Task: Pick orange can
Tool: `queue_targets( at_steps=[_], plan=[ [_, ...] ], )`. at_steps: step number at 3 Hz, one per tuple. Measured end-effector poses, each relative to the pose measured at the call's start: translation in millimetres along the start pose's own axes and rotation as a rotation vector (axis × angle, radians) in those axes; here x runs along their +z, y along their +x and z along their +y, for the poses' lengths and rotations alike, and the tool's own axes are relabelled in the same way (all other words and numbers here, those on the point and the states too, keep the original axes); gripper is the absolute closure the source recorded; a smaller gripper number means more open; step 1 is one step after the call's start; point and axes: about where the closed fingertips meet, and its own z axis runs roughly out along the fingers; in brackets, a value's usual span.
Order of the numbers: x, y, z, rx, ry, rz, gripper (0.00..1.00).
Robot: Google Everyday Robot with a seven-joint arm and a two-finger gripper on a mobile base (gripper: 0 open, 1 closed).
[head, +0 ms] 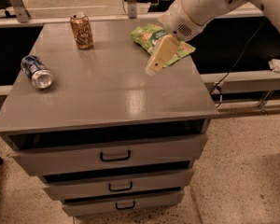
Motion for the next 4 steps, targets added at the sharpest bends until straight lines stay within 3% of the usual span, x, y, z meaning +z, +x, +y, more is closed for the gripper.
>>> queue_targets(
  at_steps=[1, 2, 4],
  plan=[
    [9, -8, 0, -0.025, -0.014, -0.042, 0.0],
    [53, -42, -13, -0.027, -0.028, -0.148, 0.0],
    [107, -100, -41, 0.05, 0.019, -0.311, 0.0]
  ],
)
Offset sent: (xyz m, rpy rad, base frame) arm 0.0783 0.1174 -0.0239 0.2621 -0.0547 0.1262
